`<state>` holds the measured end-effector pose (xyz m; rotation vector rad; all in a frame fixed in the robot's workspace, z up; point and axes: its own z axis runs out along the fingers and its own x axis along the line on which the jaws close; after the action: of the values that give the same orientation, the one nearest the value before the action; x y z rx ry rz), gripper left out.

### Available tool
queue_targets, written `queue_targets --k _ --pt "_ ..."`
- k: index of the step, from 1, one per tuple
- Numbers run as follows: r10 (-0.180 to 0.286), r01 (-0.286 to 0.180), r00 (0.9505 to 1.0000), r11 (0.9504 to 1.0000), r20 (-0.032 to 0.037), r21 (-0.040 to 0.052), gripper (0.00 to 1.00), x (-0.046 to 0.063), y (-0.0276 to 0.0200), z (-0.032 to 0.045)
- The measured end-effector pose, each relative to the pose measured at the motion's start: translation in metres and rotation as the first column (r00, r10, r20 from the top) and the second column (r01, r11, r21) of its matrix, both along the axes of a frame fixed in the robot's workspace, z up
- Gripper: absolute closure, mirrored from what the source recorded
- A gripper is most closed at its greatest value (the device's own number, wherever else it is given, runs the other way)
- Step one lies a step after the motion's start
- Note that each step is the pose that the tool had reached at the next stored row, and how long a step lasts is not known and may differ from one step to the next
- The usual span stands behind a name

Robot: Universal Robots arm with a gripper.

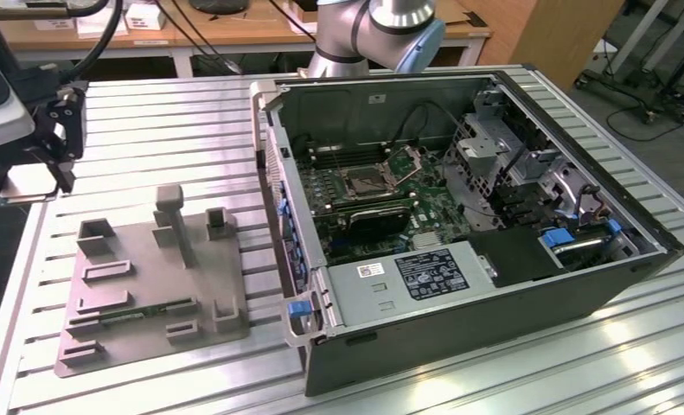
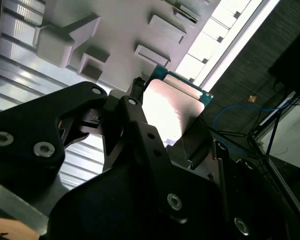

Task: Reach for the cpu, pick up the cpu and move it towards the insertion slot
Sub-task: 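Pick up the cpu and move it towards the insertion slot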

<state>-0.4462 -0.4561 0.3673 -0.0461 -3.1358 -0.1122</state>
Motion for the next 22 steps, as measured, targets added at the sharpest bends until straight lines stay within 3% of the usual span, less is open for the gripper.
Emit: queue_targets --k 16,22 --pt "0.000 0.000 1.0000 1.0000 0.0024 0.0001 0.45 0.000 0.0000 0.0161" --pt "0.000 0.000 1.0000 1.0000 0.0024 0.0006 0.45 0.000 0.0000 0.0165"
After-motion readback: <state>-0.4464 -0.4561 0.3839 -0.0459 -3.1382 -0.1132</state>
